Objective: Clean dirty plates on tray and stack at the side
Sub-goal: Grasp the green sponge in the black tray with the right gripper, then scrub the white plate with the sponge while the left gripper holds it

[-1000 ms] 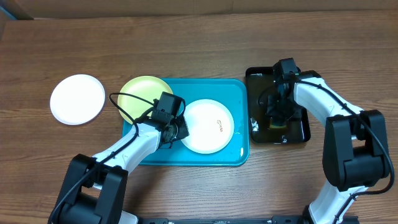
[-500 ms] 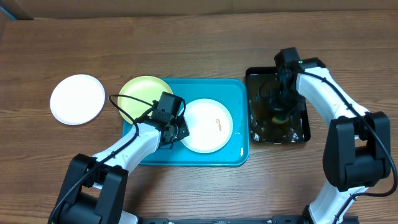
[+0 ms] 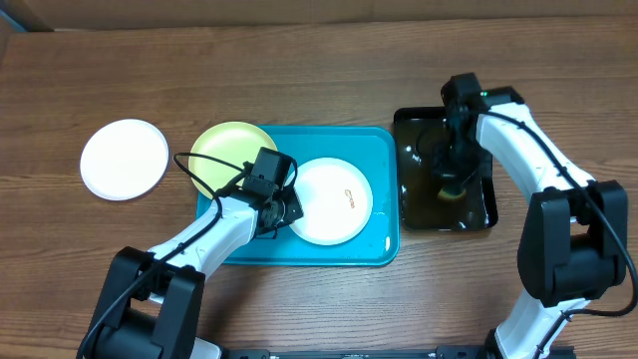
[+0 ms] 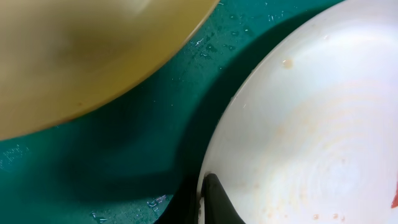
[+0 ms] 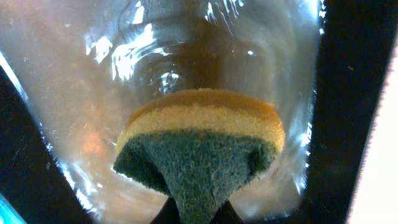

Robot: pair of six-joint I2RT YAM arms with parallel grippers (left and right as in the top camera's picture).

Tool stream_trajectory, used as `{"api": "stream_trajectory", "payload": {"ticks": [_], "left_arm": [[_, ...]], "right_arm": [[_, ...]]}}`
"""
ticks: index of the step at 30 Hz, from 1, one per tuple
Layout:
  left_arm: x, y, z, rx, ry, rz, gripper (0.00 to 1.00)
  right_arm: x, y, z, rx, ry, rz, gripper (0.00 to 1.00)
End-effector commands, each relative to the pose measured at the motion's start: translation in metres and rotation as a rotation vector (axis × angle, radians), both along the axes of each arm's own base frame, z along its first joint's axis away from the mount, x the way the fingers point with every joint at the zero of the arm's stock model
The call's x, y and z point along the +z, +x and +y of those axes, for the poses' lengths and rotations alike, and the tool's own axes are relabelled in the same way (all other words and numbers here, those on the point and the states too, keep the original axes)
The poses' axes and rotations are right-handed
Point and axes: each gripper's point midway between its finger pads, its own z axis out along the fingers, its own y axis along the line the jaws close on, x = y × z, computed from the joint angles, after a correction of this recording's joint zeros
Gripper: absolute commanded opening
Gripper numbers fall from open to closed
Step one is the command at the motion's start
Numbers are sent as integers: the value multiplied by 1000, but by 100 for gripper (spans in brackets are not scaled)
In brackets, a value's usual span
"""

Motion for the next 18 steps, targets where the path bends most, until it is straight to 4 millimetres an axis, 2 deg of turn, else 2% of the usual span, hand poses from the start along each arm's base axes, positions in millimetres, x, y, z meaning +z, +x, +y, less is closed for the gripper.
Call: {"api": "stream_trajectory", "payload": {"ticks": [1,4,7,14,16,18], "left_arm": [[-26,-22,13,10,61,88,4],[-25,-22,13,10,60,88,6],[-26,-22,13,10,61,88,7],[-25,-21,13,10,59,86,7],[-25,-21,13,10,59,85,7],[-25,-21,13,10,59,85,8]], "right_arm": [[37,25,2,11,7,-108,4],[45,27,4,24,10,-114,4],[45,12,6,32,1,-54,4],[44,17,7,37,0,-74,4],[44,18,15,38,42,-76,4],[45,18,36,54,131,-77,4]]}}
